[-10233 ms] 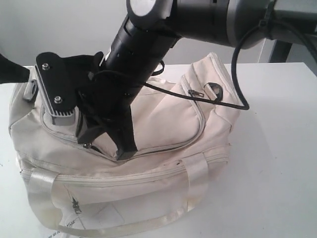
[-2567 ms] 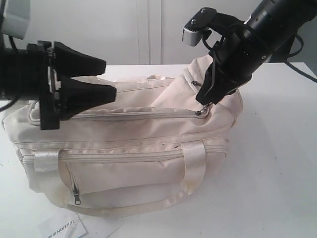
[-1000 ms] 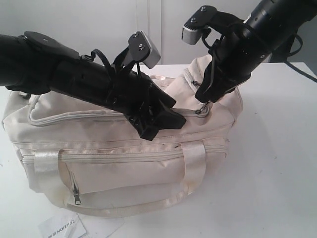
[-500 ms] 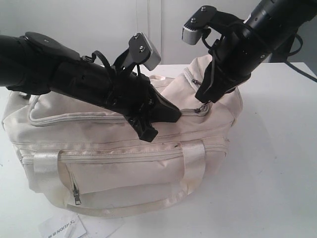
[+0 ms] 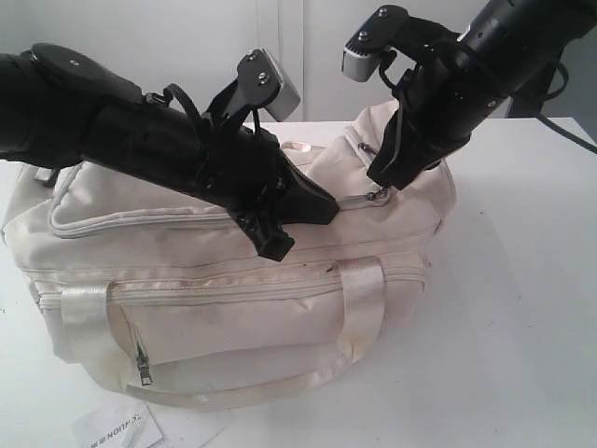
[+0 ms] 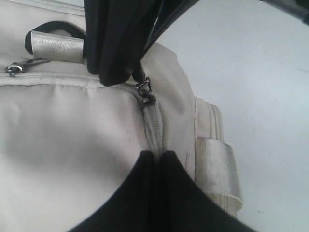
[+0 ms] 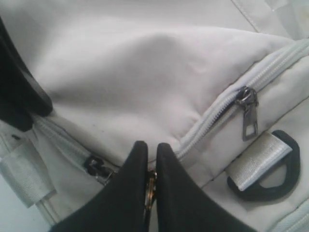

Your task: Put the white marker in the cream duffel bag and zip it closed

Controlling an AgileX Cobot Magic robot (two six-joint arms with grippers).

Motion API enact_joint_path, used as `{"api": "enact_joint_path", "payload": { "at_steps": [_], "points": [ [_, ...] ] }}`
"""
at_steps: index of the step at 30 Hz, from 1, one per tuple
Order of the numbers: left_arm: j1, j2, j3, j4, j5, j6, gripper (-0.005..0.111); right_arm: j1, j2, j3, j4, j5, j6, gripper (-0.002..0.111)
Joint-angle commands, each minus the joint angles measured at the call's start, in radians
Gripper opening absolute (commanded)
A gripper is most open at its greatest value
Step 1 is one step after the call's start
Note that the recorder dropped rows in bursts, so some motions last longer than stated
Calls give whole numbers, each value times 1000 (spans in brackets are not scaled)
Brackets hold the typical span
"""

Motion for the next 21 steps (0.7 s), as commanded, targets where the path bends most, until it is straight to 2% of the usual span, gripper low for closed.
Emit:
{"api": "enact_joint_path", "payload": {
  "at_steps": [1, 7, 21],
  "points": [
    [-6, -21, -1, 13, 38, -10, 0, -14, -8, 3, -69, -57, -6, 0],
    [-6, -21, -1, 44, 46, -35, 0, -14, -8, 3, -129, -104, -3, 0],
    [-6, -21, -1, 44, 64, -33, 0, -21, -8, 3, -118, -221, -3, 0]
  ]
}}
